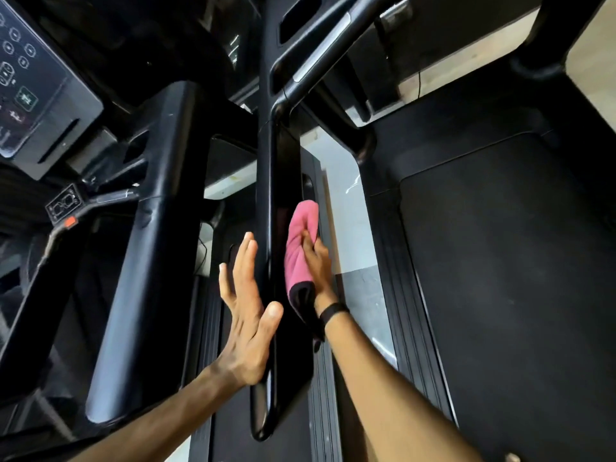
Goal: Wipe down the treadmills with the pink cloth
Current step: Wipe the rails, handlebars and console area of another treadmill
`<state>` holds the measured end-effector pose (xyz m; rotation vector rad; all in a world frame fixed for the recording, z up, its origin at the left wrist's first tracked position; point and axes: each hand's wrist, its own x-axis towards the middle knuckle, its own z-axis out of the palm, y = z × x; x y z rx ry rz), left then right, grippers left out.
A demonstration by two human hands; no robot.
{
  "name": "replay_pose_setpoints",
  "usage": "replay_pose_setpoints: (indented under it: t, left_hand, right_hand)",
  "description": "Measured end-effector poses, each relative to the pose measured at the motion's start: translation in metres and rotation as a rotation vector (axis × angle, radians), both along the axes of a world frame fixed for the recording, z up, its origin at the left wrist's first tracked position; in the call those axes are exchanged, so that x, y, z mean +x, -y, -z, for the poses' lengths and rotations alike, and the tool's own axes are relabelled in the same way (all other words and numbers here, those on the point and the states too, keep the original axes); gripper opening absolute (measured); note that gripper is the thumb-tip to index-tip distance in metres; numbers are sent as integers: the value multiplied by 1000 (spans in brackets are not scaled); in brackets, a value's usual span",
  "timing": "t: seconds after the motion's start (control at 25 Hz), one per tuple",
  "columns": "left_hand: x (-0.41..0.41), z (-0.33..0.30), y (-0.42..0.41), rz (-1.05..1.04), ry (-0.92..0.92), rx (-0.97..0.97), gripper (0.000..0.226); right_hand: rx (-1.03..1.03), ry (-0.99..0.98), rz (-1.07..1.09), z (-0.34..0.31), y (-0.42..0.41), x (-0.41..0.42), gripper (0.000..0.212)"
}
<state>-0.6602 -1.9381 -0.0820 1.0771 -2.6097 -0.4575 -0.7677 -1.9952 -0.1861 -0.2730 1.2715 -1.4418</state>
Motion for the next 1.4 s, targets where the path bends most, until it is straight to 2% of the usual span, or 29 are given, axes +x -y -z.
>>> replay_pose_setpoints:
  t: [0.08, 0.16, 0.24, 0.28, 0.36, 0.4, 0.48, 0.56, 0.64, 0.72, 0.76, 0.8, 0.88, 0.92, 1.0, 1.12, 1.16, 1.24, 1.28, 1.4]
  left_hand:
    - [2, 3, 0, -15, -11, 8, 82]
    - [7, 6, 4, -77, -13, 60, 82]
    - [11, 9, 7, -130, 13, 103, 85]
    - [12, 12, 7, -135, 16, 117, 85]
    - [11, 14, 7, -135, 9, 109, 83]
    - [10, 12, 9, -138, 5, 97, 83]
    - [9, 12, 8, -134, 3, 98, 83]
    - [8, 11, 9, -128, -4, 111, 83]
    - [9, 8, 9, -123, -13, 126, 83]
    - [8, 7, 8, -79, -14, 113, 86]
    - [6, 5, 9, -64, -10, 106, 88]
    - [5, 3, 11, -59, -3, 98, 89]
    - [5, -1, 17, -80, 21, 67, 92]
    - [2, -5, 24, -118, 20, 47, 92]
    - [-13, -12, 43, -221, -32, 8, 83]
    - [-50, -19, 92, -388, -123, -55, 70]
    - [-64, -20, 111, -427, -141, -53, 68]
    - [-89, -20, 144, -473, -141, -25, 67]
    - [-99, -17, 157, -493, -139, -4, 69]
    - [-112, -1, 172, -513, -124, 56, 70]
  right_hand:
    - [8, 22, -27, -6, -11, 2, 52]
    - [10, -158, -62, -21, -52, 26, 59]
    - [-94, -405, -61, -43, -84, 42, 70]
    - [-114, -417, 12, -43, -82, 45, 69]
    - [-26, -238, 94, -30, -40, 23, 48]
    - [26, -153, 58, -23, -9, 7, 44]
    - [79, 51, 45, -5, 35, -23, 43]
    - [34, 68, 70, -10, 40, -27, 45]
    - [-56, -36, 80, -22, -1, -3, 54]
    - [-127, -311, 26, -35, -49, 19, 72]
    - [-162, -508, -29, -37, -64, 27, 76]
    - [-161, -536, -30, -36, -64, 31, 76]
    - [-132, -303, 52, -40, -43, 28, 77]
    - [-167, -263, 76, -42, -24, 20, 77]
    - [-171, -338, 78, -44, 26, -10, 73]
    - [-105, -48, 110, -23, 109, -63, 51]
    - [-89, 56, 114, -20, 125, -76, 48]
    - [-104, 126, 82, -18, 118, -77, 49]
    - [-125, 104, 49, -25, 96, -68, 50]
    - [-270, -189, 57, -52, 43, -34, 61]
